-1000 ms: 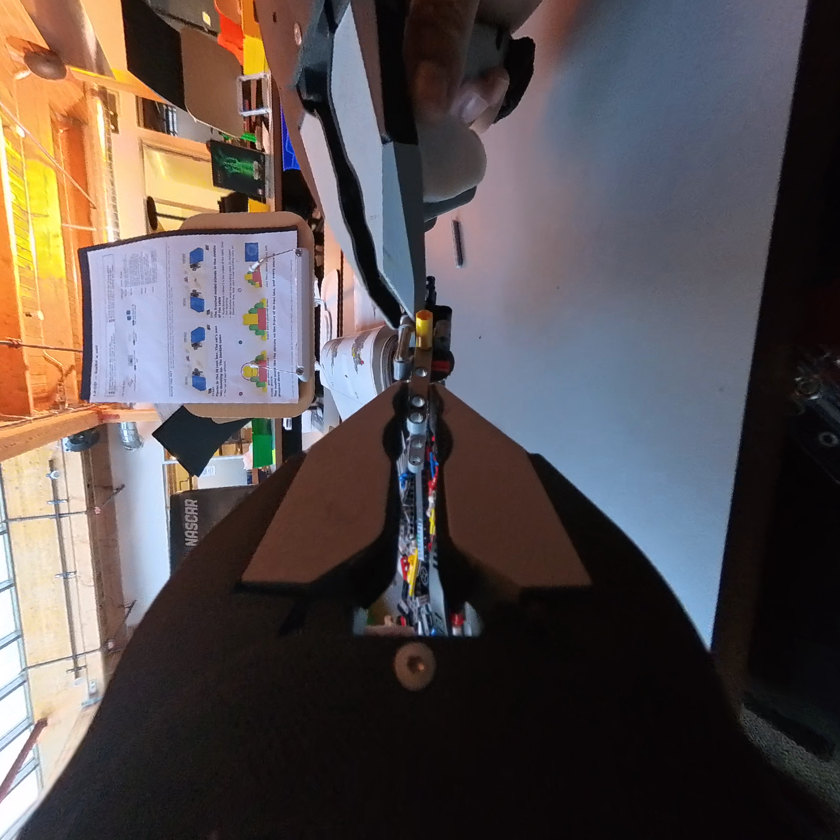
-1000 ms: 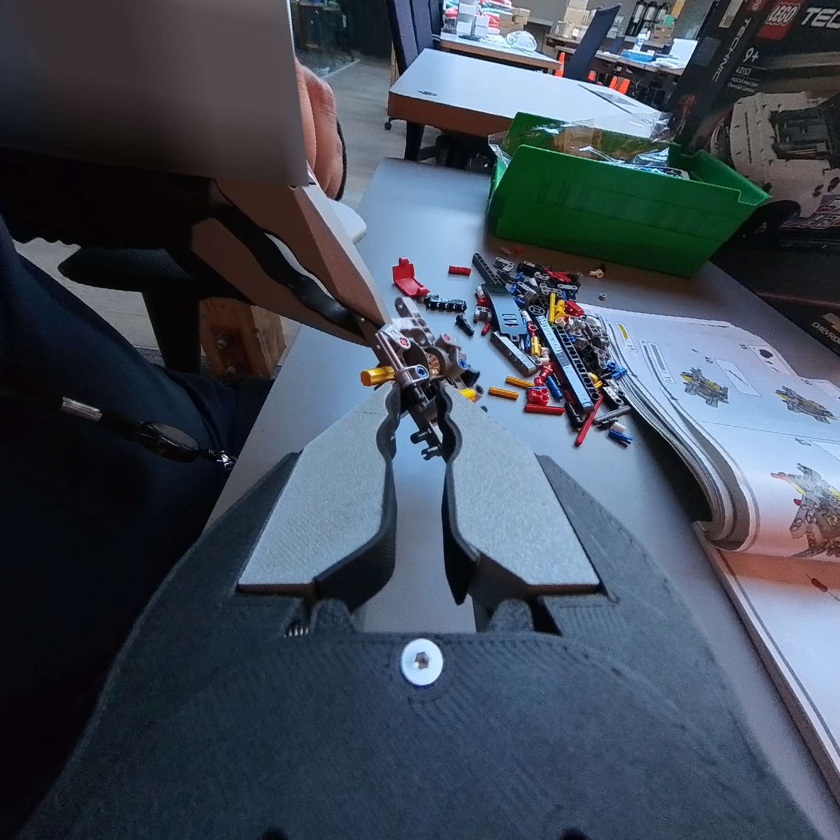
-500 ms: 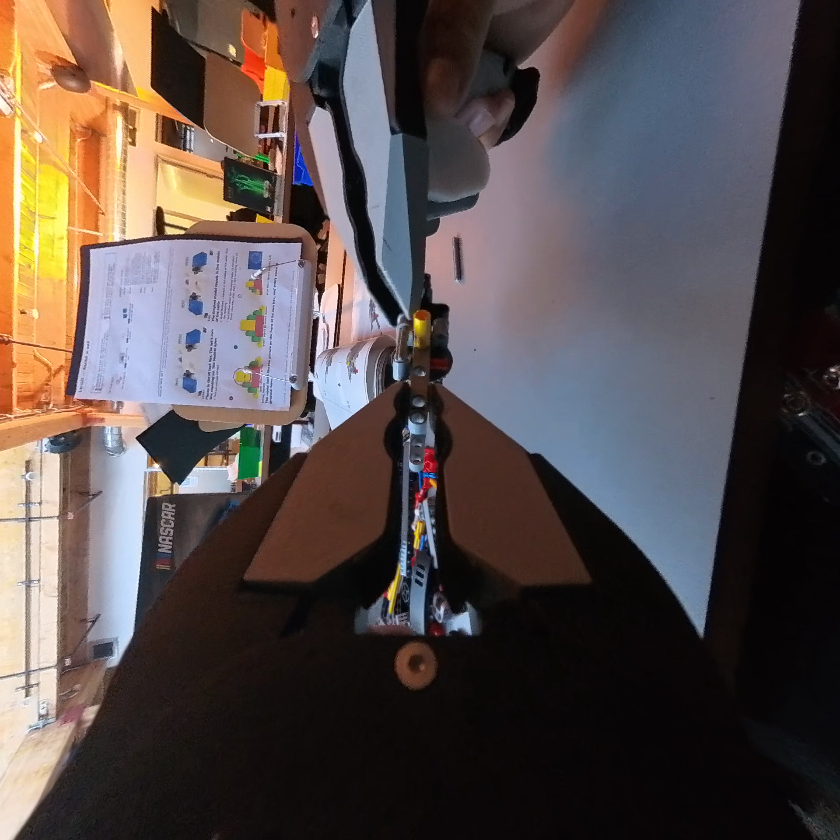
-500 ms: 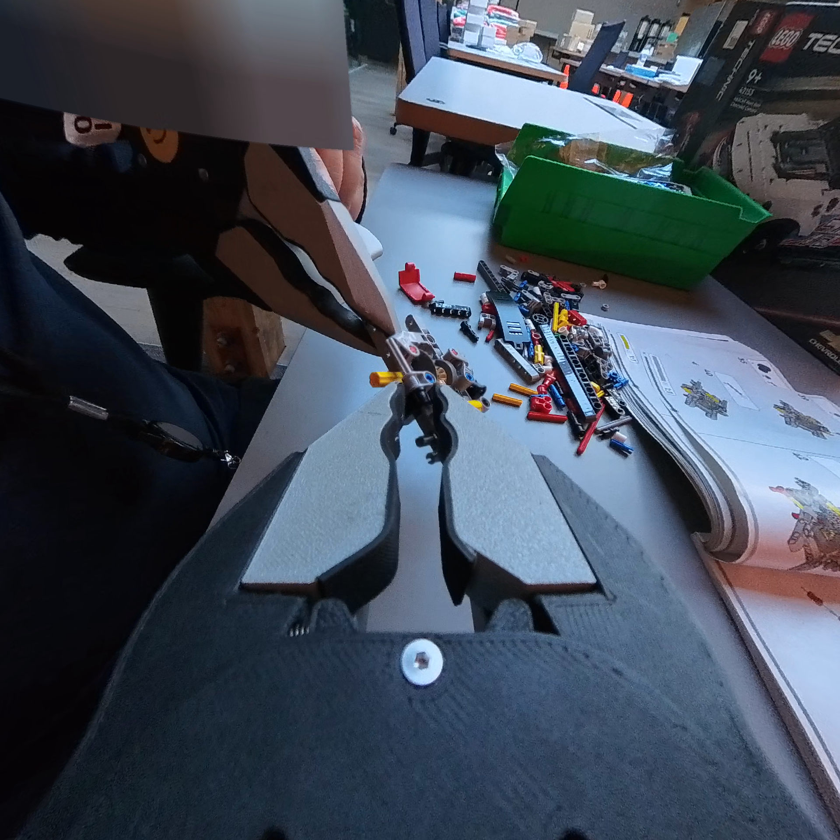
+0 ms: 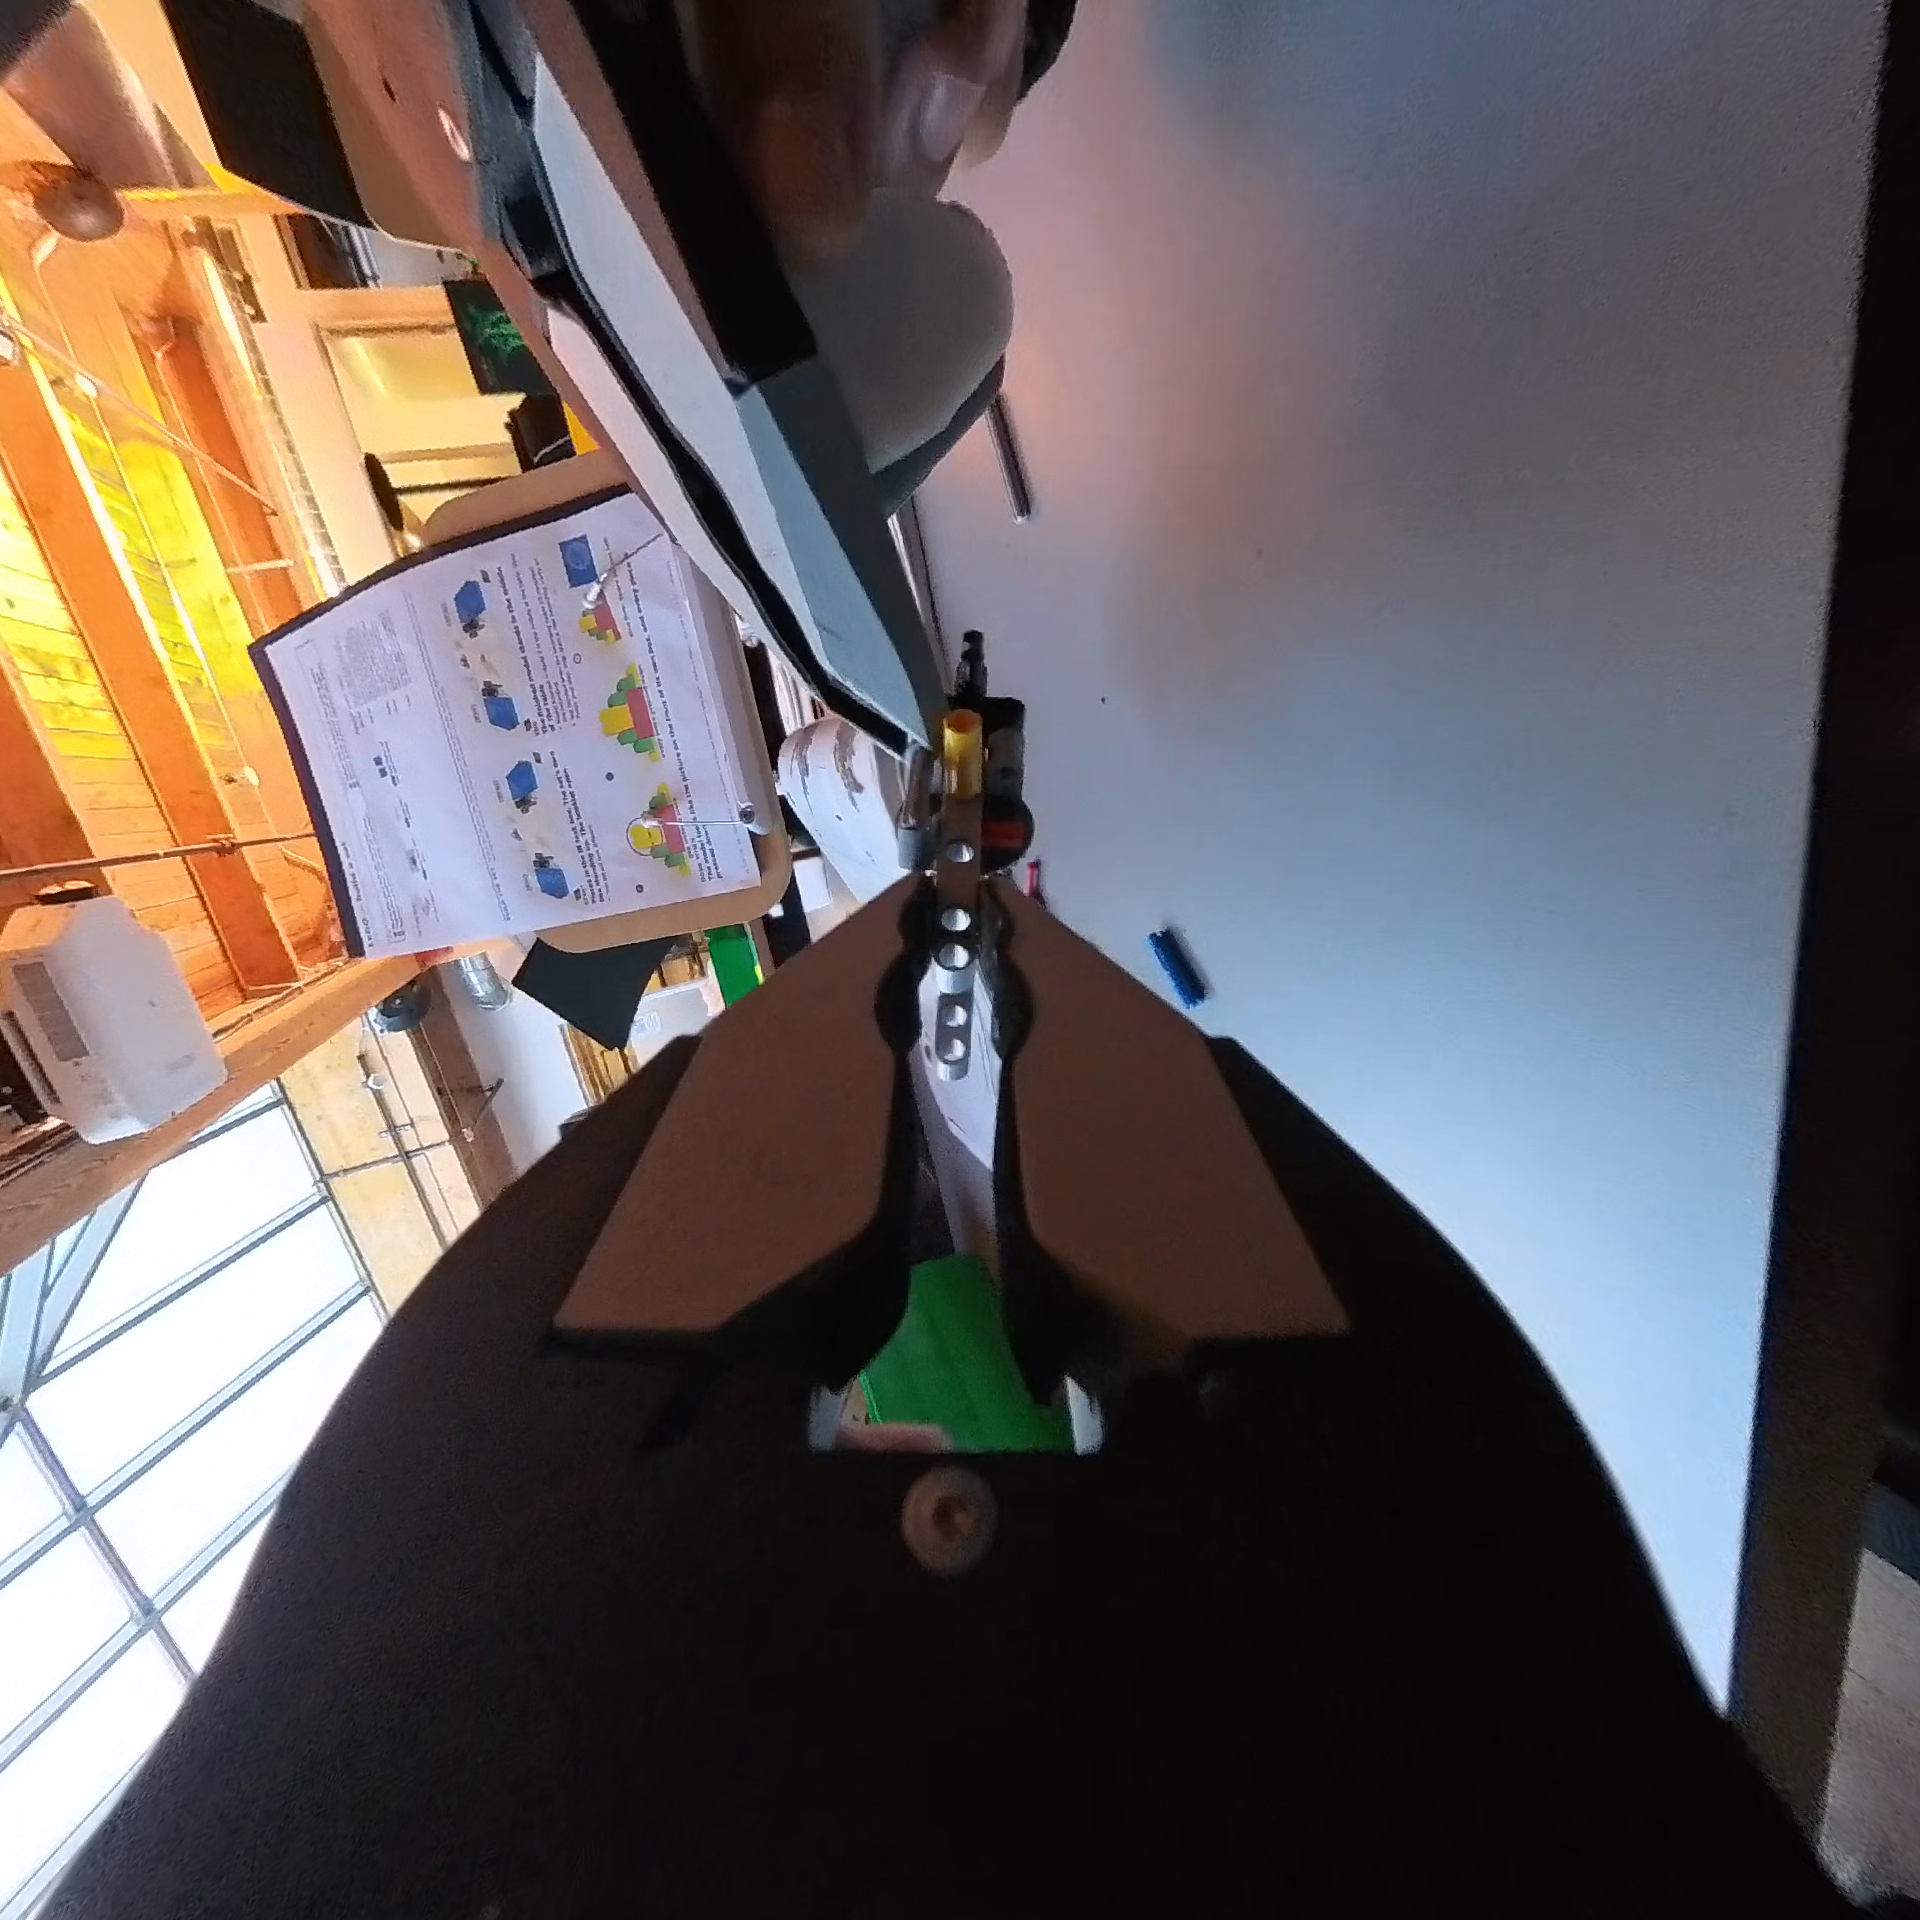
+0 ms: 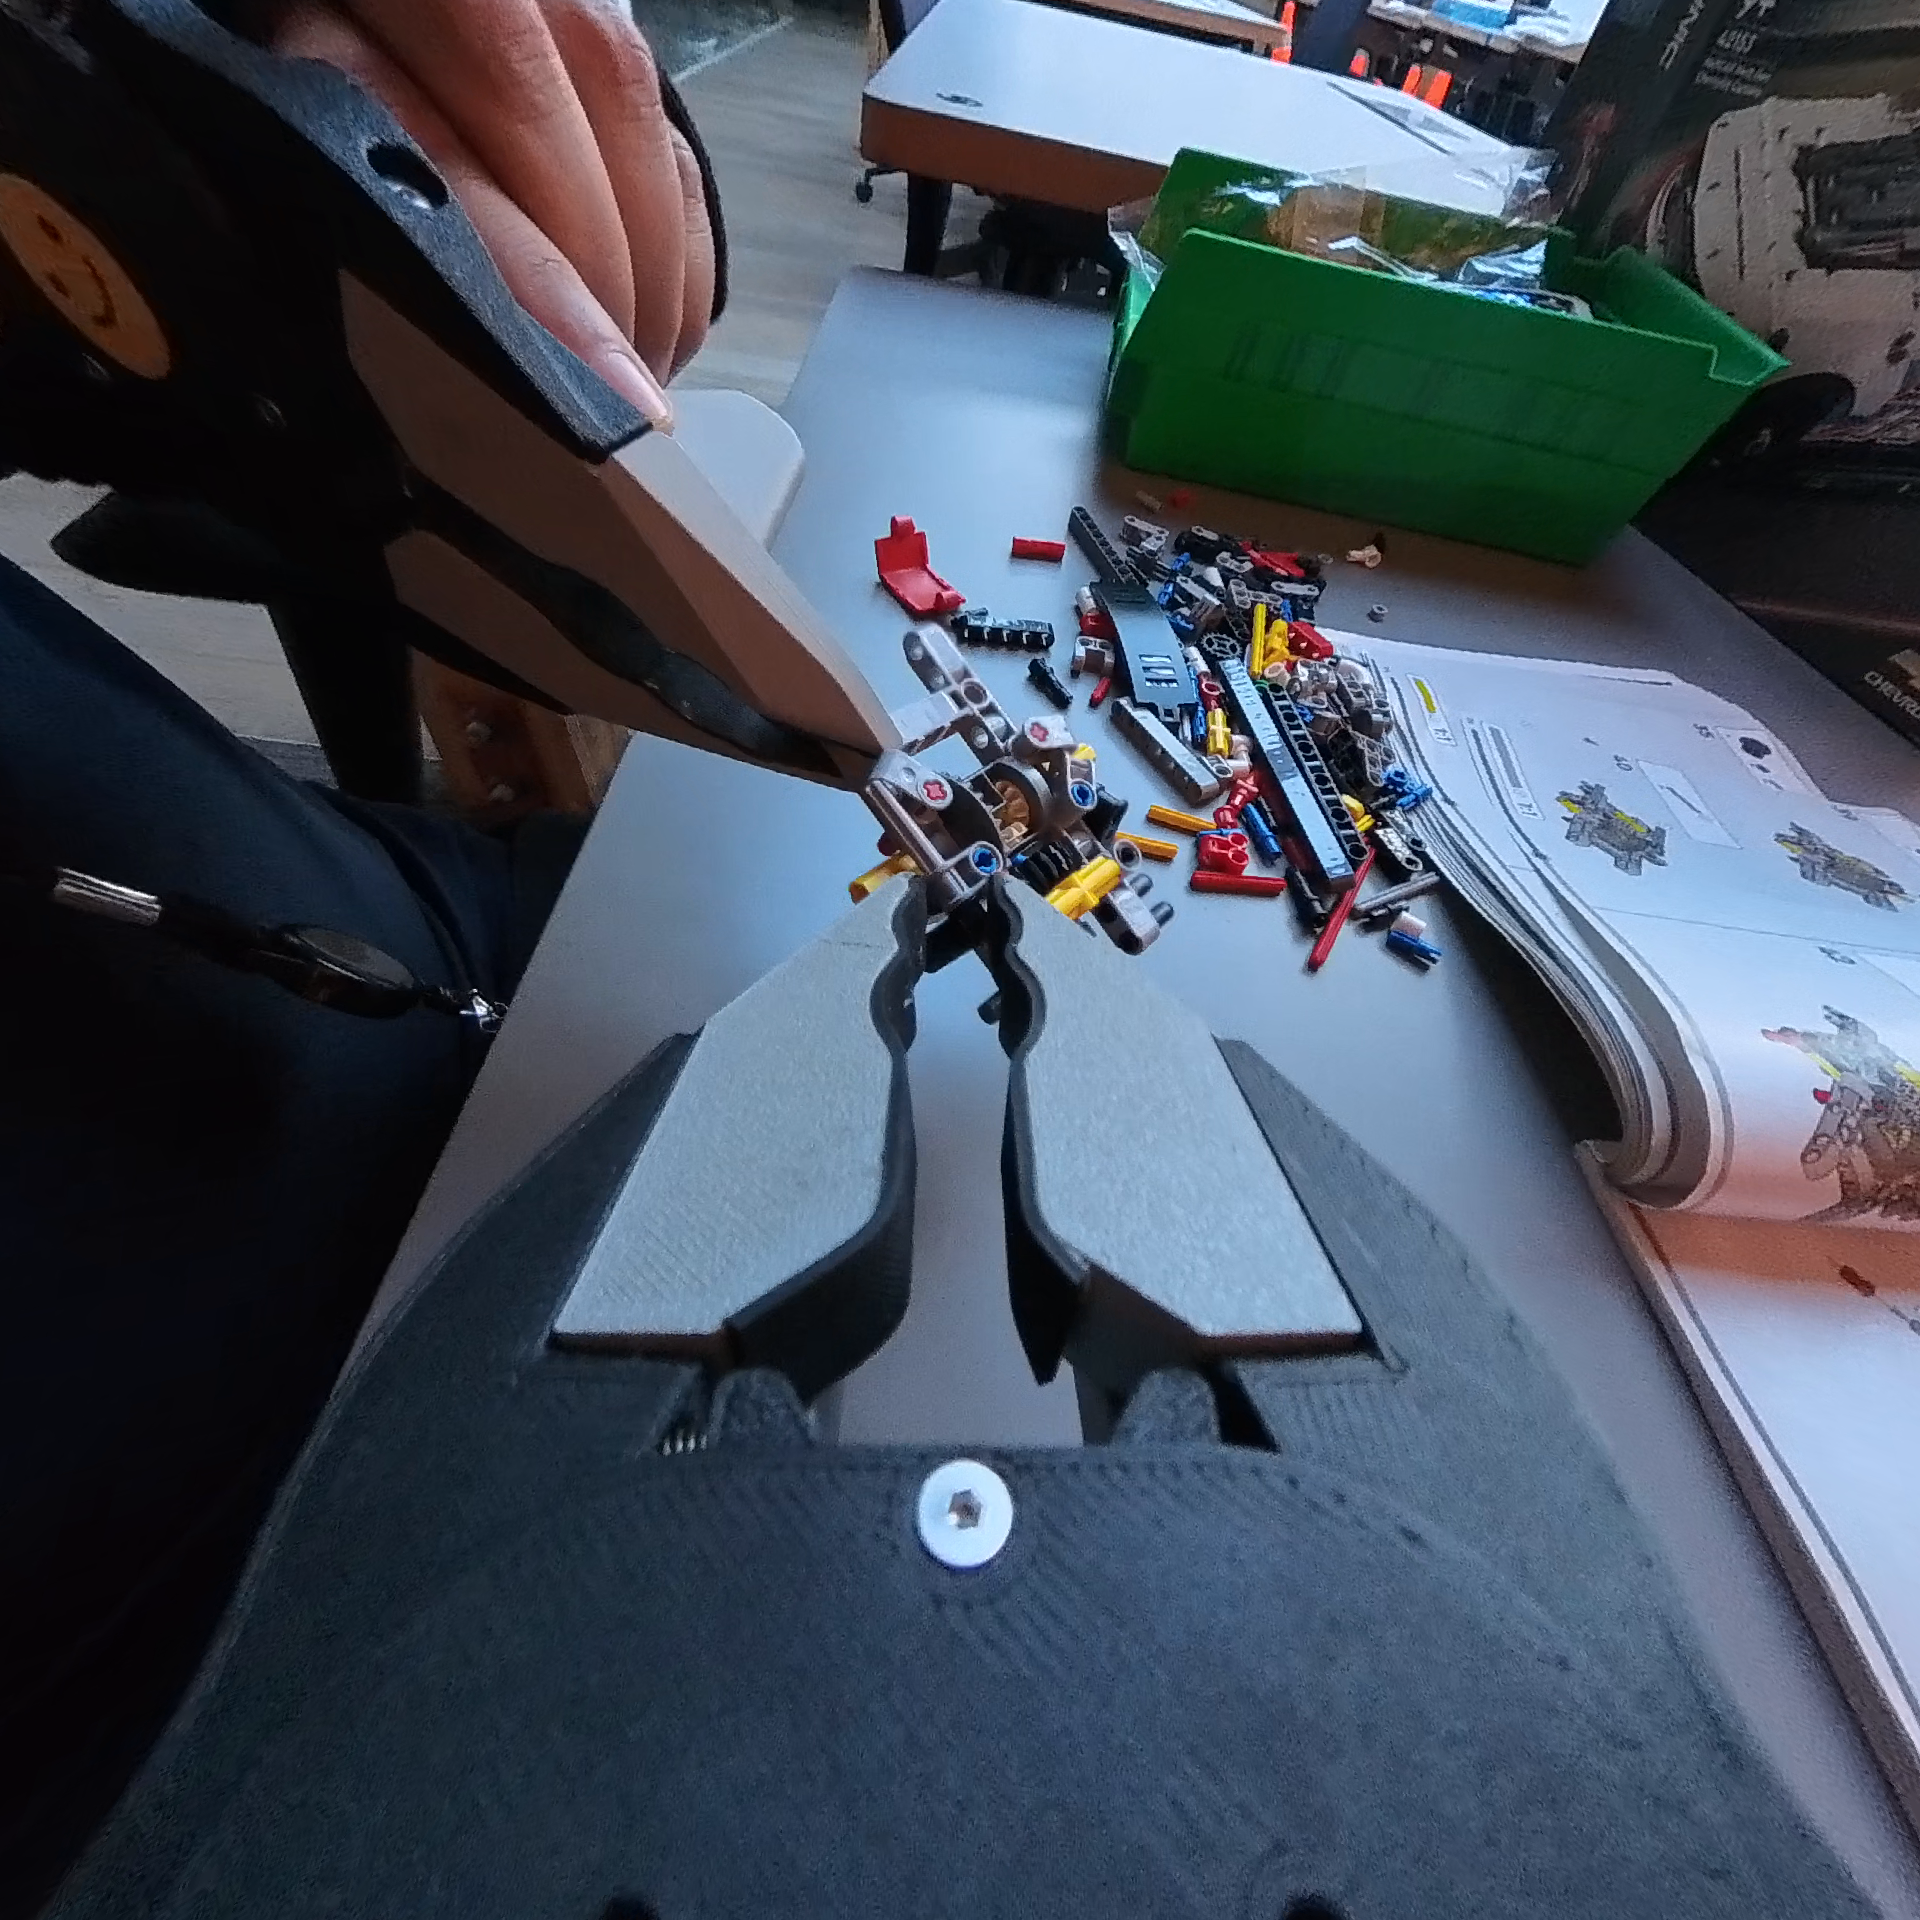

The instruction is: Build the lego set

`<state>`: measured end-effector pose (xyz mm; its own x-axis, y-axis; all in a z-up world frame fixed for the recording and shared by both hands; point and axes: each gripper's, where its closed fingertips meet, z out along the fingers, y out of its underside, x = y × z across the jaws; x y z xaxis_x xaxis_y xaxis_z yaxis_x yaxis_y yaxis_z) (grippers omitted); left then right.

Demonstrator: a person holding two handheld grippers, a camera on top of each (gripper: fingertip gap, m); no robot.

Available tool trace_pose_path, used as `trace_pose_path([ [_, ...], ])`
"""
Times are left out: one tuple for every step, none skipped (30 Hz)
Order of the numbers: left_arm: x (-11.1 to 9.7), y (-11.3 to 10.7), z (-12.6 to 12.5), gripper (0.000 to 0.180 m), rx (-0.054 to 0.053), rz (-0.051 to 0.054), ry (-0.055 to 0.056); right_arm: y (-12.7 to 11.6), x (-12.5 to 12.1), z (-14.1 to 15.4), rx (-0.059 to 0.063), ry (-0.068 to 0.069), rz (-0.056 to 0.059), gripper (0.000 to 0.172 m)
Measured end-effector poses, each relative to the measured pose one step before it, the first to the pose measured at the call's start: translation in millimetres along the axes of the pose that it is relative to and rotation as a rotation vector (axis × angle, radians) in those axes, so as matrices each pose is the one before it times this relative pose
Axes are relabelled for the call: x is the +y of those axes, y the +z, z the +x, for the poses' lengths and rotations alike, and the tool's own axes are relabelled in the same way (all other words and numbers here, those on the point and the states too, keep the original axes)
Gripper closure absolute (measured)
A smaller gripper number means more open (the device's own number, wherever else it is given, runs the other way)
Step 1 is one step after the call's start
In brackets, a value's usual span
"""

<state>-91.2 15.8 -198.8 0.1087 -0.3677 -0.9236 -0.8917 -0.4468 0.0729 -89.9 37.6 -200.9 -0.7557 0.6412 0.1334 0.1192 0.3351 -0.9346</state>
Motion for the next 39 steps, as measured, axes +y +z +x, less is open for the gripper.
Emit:
trace_pose_path([
  [0.45, 1.97, 2.5, 0.175, 0.0116, -0.0026, -0.008, 0.79, 2.24, 0.7, 0.0025, 0.0026, -0.012, 0.163],
  [0.79, 2.33, 3.45, 0.175, 0.0145, -0.002, -0.013, 1.57, 3.51, 0.72, 0.0036, 0.0026, -0.0195, 0.163],
  [1.01, 2.7, 3.91, 0.175, 0.0117, -0.0034, -0.0128, 2.23, 4.17, 0.75, 0.0068, -0.0013, -0.0253, 0.164],
  [1.05, 3.22, 4.11, 0.175, 0.009, -0.0065, -0.0157, 2.66, 4.7, 1.04, 0.0131, -0.0095, -0.0294, 0.164],
  [0.66, 3.16, 4.25, 0.175, 0.0094, -0.0082, -0.0196, 2.64, 4.85, 0.99, 0.0172, -0.0176, -0.0322, 0.164],
  [0.26, 3.21, 4.07, 0.175, 0.0086, -0.0076, -0.0175, 2.54, 4.83, 0.6, 0.017, -0.0231, -0.033, 0.165],
  [0.25, 3.31, 3.28, 0.175, 0.007, -0.0087, -0.0203, 2.23, 4.57, 0.57, 0.0171, -0.024, -0.0314, 0.165],
  [0.1, 3.78, 2.47, 0.175, 0.007, -0.0089, -0.0377, 1.84, 4.2, 1.32, 0.0199, -0.0204, -0.0285, 0.165],
  [-0.84, 3.49, 2.98, 0.174, 0.0191, -0.0039, -0.0532, 1.63, 4.02, 1.72, 0.0175, -0.0128, -0.0265, 0.166],
  [-2.45, 2.96, 2.44, 0.174, 0.0233, 0.0121, -0.0565, 1.51, 4.16, 1.95, 0.0151, -0.0057, -0.0268, 0.165],
  [-2.62, 2.07, 0.73, 0.174, 0.0186, 0.0168, -0.0577, 1.28, 4.07, 1.58, 0.0102, -0.0061, -0.0237, 0.165],
  [-2.39, 1.02, -0.6, 0.174, 0.0163, 0.0176, -0.0539, 0.23, 2.48, 1.57, 0.0112, -0.0076, -0.012, 0.165],
  [-2.79, 0.18, -1.34, 0.173, 0.0161, 0.0281, -0.0551, -0.79, 1.03, 1.78, 0.0111, -0.0074, -0.0023, 0.166],
  [-4.7, -1.21, 1.22, 0.172, 0.0374, 0.0472, -0.0615, -1.11, 1.43, 1.99, 0.0105, -0.0045, -0.0033, 0.166],
  [-3.84, -2.03, 2.52, 0.164, 0.0486, 0.0466, -0.0674, -0.81, 2.28, 2.4, 0.01, -0.0018, -0.0062, 0.167],
  [-1.68, -2.43, 0.87, 0.159, 0.0408, 0.0389, -0.0655, -0.92, 2.43, 2.03, 0.0061, 0.0001, -0.0066, 0.172],
  [-0.71, -2.96, -0.31, 0.155, 0.039, 0.0375, -0.0596, -0.95, 1.36, 2.26, 0.0074, 0.0012, 0.0008, 0.172],
  [-0.15, -3.58, -1.6, 0.151, 0.0369, 0.039, -0.0527, -0.92, 0.83, 2.3, 0.0054, 0.005, 0.002, 0.172],
  [1.57, -4.09, -4.94, 0.149, 0.0181, 0.0333, -0.0483, -1.0, 0.09, 1.4, -0.0006, 0.0081, 0.0056, 0.172],
  [3.13, -4.4, -7.68, 0.149, 0.0036, 0.0256, -0.0389, -1.06, -1.48, 1.0, -0.0014, 0.0082, 0.0145, 0.172],
  [3.94, -4.48, -8.02, 0.149, 0.0021, 0.0237, -0.0284, -1.3, -1.71, 1.52, 0.0029, 0.009, 0.0139, 0.172],
  [4.43, -4.48, -8.77, 0.148, -0.0042, 0.0216, -0.0207, -0.95, -0.82, 1.48, 0.0029, 0.0089, 0.008, 0.172],
  [4.99, -4.51, -9.93, 0.148, -0.0144, 0.0181, -0.0122, -0.62, 0.1, 1.33, 0.001, 0.0082, 0.004, 0.172],
  [4.87, -4.24, -9.69, 0.147, -0.0165, 0.016, -0.0041, -0.49, 0.62, 1.63, 0.0027, 0.0079, 0.0015, 0.172],
  [4.48, -3.95, -9.57, 0.147, -0.019, 0.0159, 0.0004, -0.39, 0.45, 2.06, 0.0045, 0.0086, 0.0021, 0.172],
  [3.67, -3.74, -9.73, 0.147, -0.0235, 0.0181, 0.0021, -0.49, -0.02, 2.22, 0.0036, 0.0103, 0.0052, 0.172],
  [2.76, -3.39, -9.24, 0.148, -0.0213, 0.0204, -0.0009, -0.58, -0.6, 2.4, 0.0044, 0.0119, 0.0083, 0.172],
  [1.63, -3.25, -8.92, 0.148, -0.0193, 0.0241, -0.0076, -0.92, -1.11, 2.62, 0.0055, 0.0119, 0.0117, 0.172],
  [-0.16, -3.2, -8.74, 0.148, -0.0191, 0.0314, -0.0138, -0.96, -1.64, 2.81, 0.0054, 0.0114, 0.0147, 0.172],
  [-1.96, -3.18, -8.5, 0.15, -0.0203, 0.0386, -0.0203, -0.86, -1.56, 3.17, 0.006, 0.0124, 0.0151, 0.172],
  [-3.39, -2.93, -7.29, 0.151, -0.0153, 0.0454, -0.0264, -0.76, -1.36, 3.76, 0.0082, 0.0139, 0.0143, 0.172],
  [-3.14, -2.48, -6.44, 0.152, -0.0136, 0.043, -0.0299, -0.51, -1.12, 4.01, 0.0076, 0.0155, 0.0136, 0.172],
  [-1.25, -1.81, -5.86, 0.154, -0.0166, 0.0321, -0.0222, -0.32, -0.82, 4.05, 0.0052, 0.0174, 0.0127, 0.172],
  [1.53, -1.26, -5.82, 0.155, -0.0206, 0.0172, -0.0129, -0.15, -0.26, 4.27, 0.0036, 0.0199, 0.0106, 0.172],
  [4.13, -0.37, -4.79, 0.157, -0.0162, 0.0035, -0.0134, 0.05, 0.25, 4.56, 0.0032, 0.023, 0.0073, 0.172],
  [3.38, 0.27, -3.28, 0.16, -0.0049, -0.0027, -0.0205, -0.12, 0.11, 4.41, 0.0007, 0.0253, 0.0066, 0.172],
  [-0.89, -0.38, -2.58, 0.16, -0.0032, 0.0023, -0.0178, -0.44, -0.53, 4.31, -0.001, 0.0259, 0.0105, 0.172],
  [-1.67, -0.47, -1.29, 0.16, -0.0029, 0.0159, -0.0066, -0.9, -1.08, 4.35, -0.0003, 0.0253, 0.0134, 0.172],
  [-0.05, -0.26, -0.52, 0.163, -0.0028, 0.0054, 0.006, -1.32, -1.65, 4.49, 0.0021, 0.0214, 0.0167, 0.172],
])
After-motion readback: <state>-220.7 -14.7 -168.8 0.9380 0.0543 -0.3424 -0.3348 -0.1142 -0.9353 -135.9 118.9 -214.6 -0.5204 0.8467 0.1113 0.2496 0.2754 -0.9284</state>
